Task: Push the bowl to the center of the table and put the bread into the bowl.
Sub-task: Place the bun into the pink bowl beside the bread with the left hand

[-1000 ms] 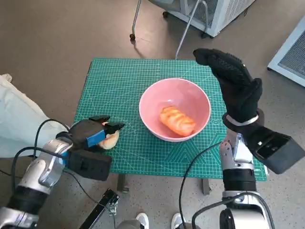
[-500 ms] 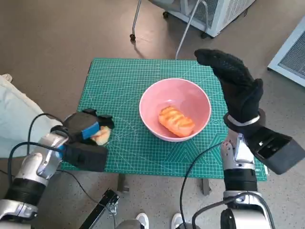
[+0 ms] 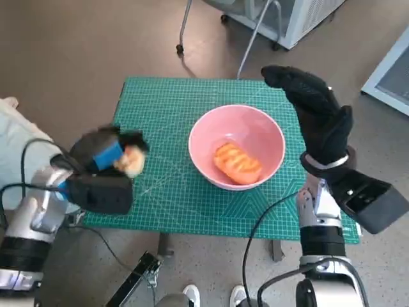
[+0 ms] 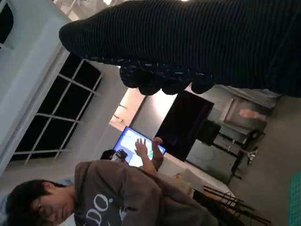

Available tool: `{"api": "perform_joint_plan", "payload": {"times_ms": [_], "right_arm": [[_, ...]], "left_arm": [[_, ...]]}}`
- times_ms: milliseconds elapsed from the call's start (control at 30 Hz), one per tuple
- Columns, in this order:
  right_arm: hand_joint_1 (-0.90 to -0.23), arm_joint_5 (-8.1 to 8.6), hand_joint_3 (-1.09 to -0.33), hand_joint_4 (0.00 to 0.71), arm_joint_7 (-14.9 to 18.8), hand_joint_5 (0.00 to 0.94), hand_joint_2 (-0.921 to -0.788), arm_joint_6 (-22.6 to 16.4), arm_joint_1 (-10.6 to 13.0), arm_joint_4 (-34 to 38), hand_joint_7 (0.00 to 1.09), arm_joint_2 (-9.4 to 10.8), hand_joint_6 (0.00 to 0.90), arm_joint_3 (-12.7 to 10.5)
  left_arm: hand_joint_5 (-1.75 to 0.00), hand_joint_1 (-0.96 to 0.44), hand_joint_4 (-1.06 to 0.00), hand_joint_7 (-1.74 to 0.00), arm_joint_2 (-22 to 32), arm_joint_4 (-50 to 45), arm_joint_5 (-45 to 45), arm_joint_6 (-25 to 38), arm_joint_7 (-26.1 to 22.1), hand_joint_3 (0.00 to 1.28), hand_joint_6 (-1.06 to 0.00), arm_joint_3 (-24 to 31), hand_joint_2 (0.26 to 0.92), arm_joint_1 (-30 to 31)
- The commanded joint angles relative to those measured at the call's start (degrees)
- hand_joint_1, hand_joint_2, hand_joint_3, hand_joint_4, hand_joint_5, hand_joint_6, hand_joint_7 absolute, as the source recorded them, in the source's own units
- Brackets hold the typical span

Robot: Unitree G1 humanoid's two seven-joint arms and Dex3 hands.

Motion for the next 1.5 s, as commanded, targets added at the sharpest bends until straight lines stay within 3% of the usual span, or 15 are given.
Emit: {"api": "perform_joint_plan", "payload": {"times_ms": [33, 400, 700, 833, 867, 933, 1000, 1067, 1233, 1500], "right_arm": [[-0.677, 0.21, -0.771, 0.269, 0.4, 0.037, -0.921, 0.78, 0.02, 1.09, 0.81, 0.08, -0.001, -0.08], [-0.676, -0.09, -0.775, 0.267, 0.07, 0.036, -0.921, 1.4, -0.18, 0.8, 0.81, 0.35, -0.001, 0.22], [-0.675, -0.09, -0.778, 0.273, -0.15, 0.04, -0.921, 1.95, -0.06, 0.57, 0.81, 0.83, -0.001, 0.35], [-0.676, -0.06, -0.778, 0.274, -0.3, 0.041, -0.921, 2.27, 0.26, -0.07, 0.82, 0.96, -0.001, 0.39], [-0.676, -0.05, -0.777, 0.275, -0.32, 0.041, -0.921, 2.35, 0.35, -0.23, 0.82, 0.95, -0.001, 0.39], [-0.676, -0.06, -0.776, 0.275, -0.38, 0.041, -0.921, 2.44, 0.58, -0.67, 0.82, 0.8, -0.001, 0.32], [-0.676, -0.11, -0.775, 0.276, -0.47, 0.042, -0.921, 2.52, 0.73, -1.09, 0.82, 0.63, -0.001, 0.23], [-0.676, -0.18, -0.774, 0.276, -0.61, 0.042, -0.921, 2.59, 0.85, -1.51, 0.82, 0.47, -0.001, 0.13], [-0.676, -0.27, -0.77, 0.277, -0.92, 0.042, -0.921, 2.23, 1.01, -1.83, 0.82, 0.12, -0.001, -0.28], [-0.677, -0.75, -0.768, 0.277, -1.57, 0.042, -0.921, 1.06, 0.65, -1.11, 0.82, 0.09, -0.001, -0.62]], "left_arm": [[-1.41, 0.0, -0.49, -1.16, -1.19, -4.64, -2.19, -0.85, 0.54, 0.17, -0.6, 1.76, 0.92, -5.16], [-1.34, 0.0, -0.51, -1.2, -9.4, -3.64, 1.57, -3.72, 5.59, 0.15, -0.61, -3.4, 0.92, -15.49], [-1.4, 0.0, -0.52, -1.11, -16.48, 5.66, 1.74, -4.03, 4.01, 0.15, -0.62, -8.74, 0.92, -22.22], [-1.43, 0.0, -0.52, -1.17, -18.84, 9.23, 1.18, -1.03, 1.08, 0.18, -0.55, -10.14, 0.92, -23.13], [-1.15, -0.02, -0.39, -1.04, -19.3, 9.73, 1.16, 0.2, -0.04, 0.18, -0.43, -10.48, 0.917, -23.14], [-0.63, -0.05, -0.22, -0.8, -19.98, 10.49, 2.07, 4.49, -4.14, 0.16, -0.24, -12.05, 0.897, -23.26], [-0.34, -0.08, -0.12, -0.66, -20.31, 11.14, 2.53, 7.34, -7.49, 0.13, -0.12, -13.24, 0.869, -23.63], [-0.19, -0.12, -0.06, -0.58, -20.7, 11.68, 2.08, 8.9, -9.67, 0.11, -0.06, -13.61, 0.849, -23.91], [-0.05, -0.21, -0.01, -0.52, -21.53, 11.99, 1.26, 10.18, -10.6, 0.09, -0.01, -13.46, 0.833, -23.4], [0.0, -0.37, 0.0, -0.52, -22.24, 14.52, -0.87, 4.62, -4.14, 0.08, 0.0, -11.42, 0.883, -20.96]]}}
